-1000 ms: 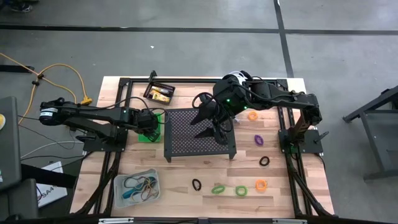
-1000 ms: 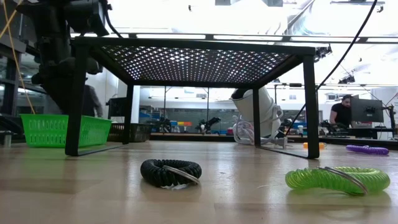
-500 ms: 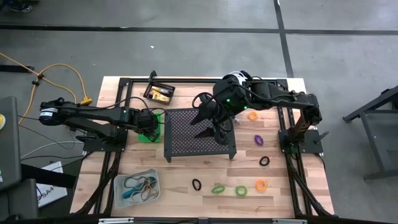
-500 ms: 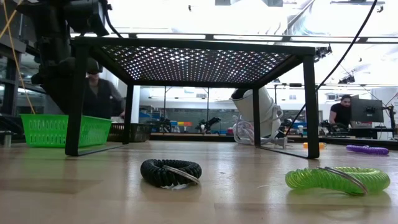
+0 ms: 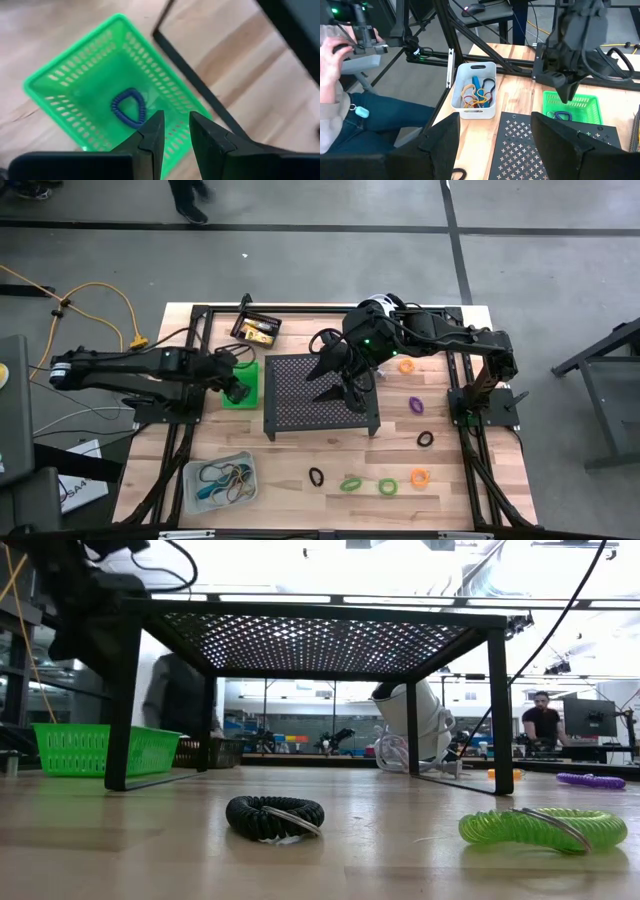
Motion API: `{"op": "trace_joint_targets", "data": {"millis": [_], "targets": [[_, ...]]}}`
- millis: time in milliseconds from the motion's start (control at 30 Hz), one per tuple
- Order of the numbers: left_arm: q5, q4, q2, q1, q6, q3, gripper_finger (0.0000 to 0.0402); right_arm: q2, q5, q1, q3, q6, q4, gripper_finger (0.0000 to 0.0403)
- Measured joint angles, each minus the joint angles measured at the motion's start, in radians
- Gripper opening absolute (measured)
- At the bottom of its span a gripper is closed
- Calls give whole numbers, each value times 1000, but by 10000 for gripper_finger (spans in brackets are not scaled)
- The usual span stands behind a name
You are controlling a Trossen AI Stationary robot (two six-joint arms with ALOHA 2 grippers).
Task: Pick & Place Office Desk Supplies
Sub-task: Put the left black spring keychain into the green bin
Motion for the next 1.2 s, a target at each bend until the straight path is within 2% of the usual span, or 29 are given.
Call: {"op": "trace_joint_targets", "data": {"millis": [267,500,633,900,1200], "targets": [[1,134,-57,-110,85,15,87,0,0,0,0,0,0,231],[-60,257,-56,-191,181,56,87,0,0,0,0,0,0,231],[-61,350,-37,-230,199,56,87,0,0,0,0,0,0,231],[-74,550,85,-388,267,56,87,0,0,0,0,0,5,231],[-118,826,317,-585,390,56,87,0,0,0,0,0,14,231]]}}
